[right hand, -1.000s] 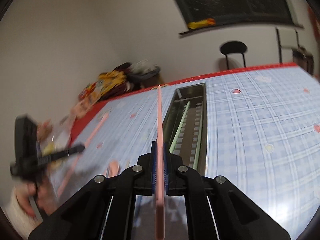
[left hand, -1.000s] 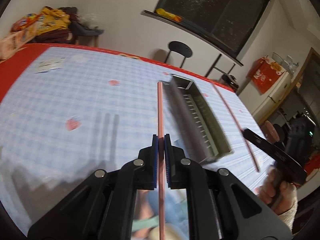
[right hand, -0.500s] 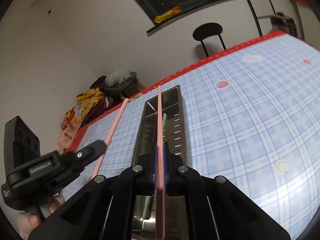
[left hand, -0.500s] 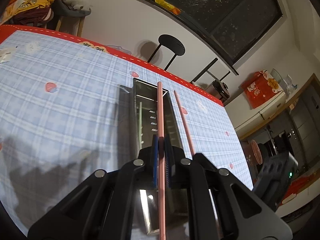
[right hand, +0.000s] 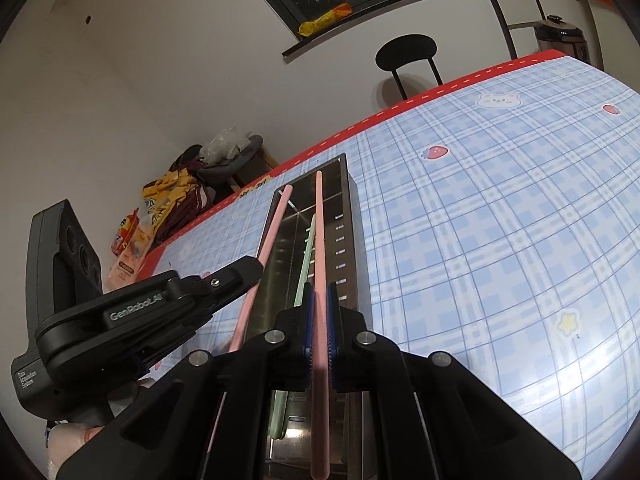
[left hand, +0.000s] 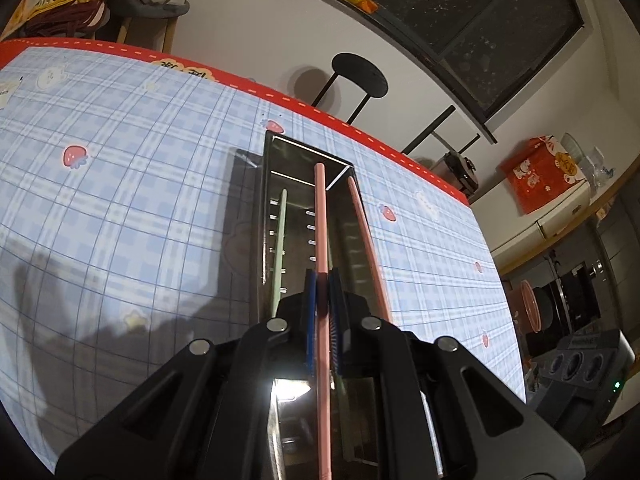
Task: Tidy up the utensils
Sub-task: 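Carry both pink chopsticks over the steel tray with both tools, then open both tools to drop the pink chopsticks into the tray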
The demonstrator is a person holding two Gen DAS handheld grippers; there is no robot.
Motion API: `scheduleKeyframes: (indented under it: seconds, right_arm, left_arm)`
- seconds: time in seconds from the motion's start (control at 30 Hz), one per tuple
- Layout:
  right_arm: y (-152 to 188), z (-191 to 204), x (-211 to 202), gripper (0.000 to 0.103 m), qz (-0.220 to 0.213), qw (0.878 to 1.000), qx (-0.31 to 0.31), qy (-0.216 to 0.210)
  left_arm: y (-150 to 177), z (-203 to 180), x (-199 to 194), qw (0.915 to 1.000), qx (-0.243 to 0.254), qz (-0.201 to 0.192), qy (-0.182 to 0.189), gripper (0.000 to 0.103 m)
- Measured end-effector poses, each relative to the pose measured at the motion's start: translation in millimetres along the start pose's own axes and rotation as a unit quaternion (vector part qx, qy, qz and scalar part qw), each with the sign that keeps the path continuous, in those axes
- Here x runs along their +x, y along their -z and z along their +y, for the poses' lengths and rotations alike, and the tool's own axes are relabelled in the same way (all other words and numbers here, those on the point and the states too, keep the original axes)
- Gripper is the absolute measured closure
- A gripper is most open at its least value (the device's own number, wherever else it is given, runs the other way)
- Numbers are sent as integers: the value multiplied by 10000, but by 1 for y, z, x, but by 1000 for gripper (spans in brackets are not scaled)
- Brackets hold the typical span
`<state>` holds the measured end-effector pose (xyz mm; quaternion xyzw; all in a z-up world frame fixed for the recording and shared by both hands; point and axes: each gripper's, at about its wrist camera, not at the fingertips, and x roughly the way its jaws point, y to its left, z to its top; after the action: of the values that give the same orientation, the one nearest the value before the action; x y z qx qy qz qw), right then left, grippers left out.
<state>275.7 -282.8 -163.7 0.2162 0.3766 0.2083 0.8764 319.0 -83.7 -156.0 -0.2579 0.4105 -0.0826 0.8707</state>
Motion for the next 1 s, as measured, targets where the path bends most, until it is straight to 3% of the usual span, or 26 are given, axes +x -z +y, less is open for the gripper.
scheduleKeyframes:
  seconds: [0.13,0.2,0.4,0.47,0.57,0.63,0.67,0.7,0.73,0.83,1.0]
  right_arm:
    - [1,1,4,96,60,10000,-32,10]
    - [1,2,5,96,88,9999,-49,23]
    - [-1,9,-3,90,-79,9998,-196,59]
    - [-1,13,-5,68,-157,9994,-289,125]
    - [1,22,-7,44,-234,9977,-545,317]
    - [5,32,-9,34,-301,9945,-834,550]
    - [7,35,-9,26,-321,9930,-946,622]
    - [10,40,-10,21,-334,9911,-1077,709]
    - [13,46,-11,12,-353,9881,-1252,816]
    - [20,63,-14,6,-438,9800,-1690,958]
    - [31,83,-20,6,-499,9695,-2171,1027]
  left_arm:
    - [0,2,4,10000,-33,47,-41,93]
    - [-1,1,3,9999,38,49,-110,78]
    - [-7,6,-21,9995,241,-190,-107,64]
    - [-8,8,-37,9981,429,-382,-218,56]
    - [-8,12,-59,9955,680,-571,-341,44]
    - [-5,17,-75,9929,828,-703,-480,41]
    - [-4,21,-83,9917,887,-747,-552,36]
    - [-3,24,-89,9909,919,-779,-595,20]
    - [0,29,-99,9896,947,-869,-644,15]
    - [9,43,-124,9846,1119,-1035,-856,9]
    - [31,66,-158,9770,1304,-1077,-1302,6]
